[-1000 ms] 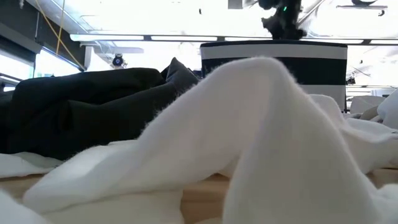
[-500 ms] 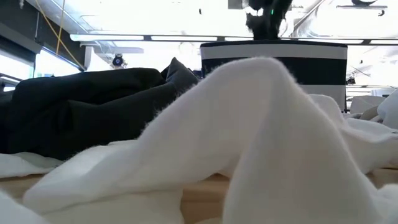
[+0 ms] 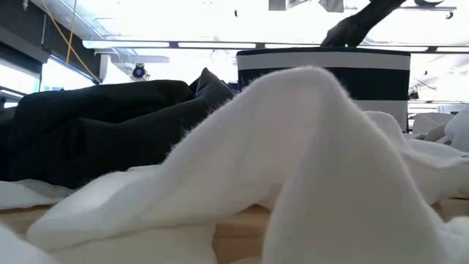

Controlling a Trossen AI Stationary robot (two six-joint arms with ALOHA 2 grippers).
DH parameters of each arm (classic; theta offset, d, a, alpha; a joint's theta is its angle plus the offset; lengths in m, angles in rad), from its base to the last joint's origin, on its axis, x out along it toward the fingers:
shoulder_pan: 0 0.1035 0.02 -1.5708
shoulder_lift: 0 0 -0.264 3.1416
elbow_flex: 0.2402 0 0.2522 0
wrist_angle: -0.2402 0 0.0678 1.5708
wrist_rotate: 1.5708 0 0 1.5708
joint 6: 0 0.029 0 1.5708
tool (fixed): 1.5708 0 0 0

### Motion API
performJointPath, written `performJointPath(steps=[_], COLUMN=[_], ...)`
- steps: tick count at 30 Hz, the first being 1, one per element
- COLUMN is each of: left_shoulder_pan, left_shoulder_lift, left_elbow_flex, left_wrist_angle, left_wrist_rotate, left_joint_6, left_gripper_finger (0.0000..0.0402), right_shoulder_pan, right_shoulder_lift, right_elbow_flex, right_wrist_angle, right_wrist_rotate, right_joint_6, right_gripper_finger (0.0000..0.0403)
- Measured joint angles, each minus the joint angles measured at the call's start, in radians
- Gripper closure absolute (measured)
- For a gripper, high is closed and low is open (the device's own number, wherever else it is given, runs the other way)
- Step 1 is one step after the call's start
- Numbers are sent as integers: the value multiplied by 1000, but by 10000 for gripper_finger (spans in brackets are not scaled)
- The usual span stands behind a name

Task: Sort clothes
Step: Put the blue polo into the blue laundry organizer, then put the black shorts into the blue laundry organizer

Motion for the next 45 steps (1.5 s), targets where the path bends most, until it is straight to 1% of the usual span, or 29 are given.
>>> performJointPath(steps=[3,6,8,11,14,17,21,26,29,33,35,40,43,45], left_shoulder_pan=[0,0,0,-6,-26,-46,-65,-61,-53,-54,-54,-70,-95,-105], left_shoulder_lift=[0,0,0,6,25,66,150,261,277,248,228,229,257,292], left_elbow_flex=[0,0,0,0,0,0,0,-11,-98,-306,-412,-633,-732,-778], left_wrist_angle=[-26,-77,-126,-195,-262,-340,-409,-413,-372,-260,-165,181,359,408], left_wrist_rotate=[-2,-3,-4,1,55,114,121,131,210,279,329,489,507,478], left_joint_6=[-18,-39,-64,-112,-119,-114,-165,-169,-147,-159,-189,-217,-253,-285], left_gripper_finger=[193,193,193,193,193,193,193,189,183,173,169,163,163,163], right_shoulder_pan=[-1,0,7,21,48,79,114,153,174,204,216,232,235,235], right_shoulder_lift=[-17,-61,-101,-181,-268,-357,-441,-474,-473,-471,-471,-471,-471,-471], right_elbow_flex=[62,166,236,334,393,406,394,386,385,385,385,385,385,385], right_wrist_angle=[-85,-172,-219,-236,-196,-94,20,30,-1,-32,-35,-35,-35,-35], right_wrist_rotate=[15,50,67,74,70,68,60,57,50,49,49,49,49,49], right_joint_6=[-23,-29,-28,-25,-15,26,85,108,104,102,102,92,92,101], right_gripper_finger=[225,225,225,225,225,225,225,225,225,225,225,225,225,225])
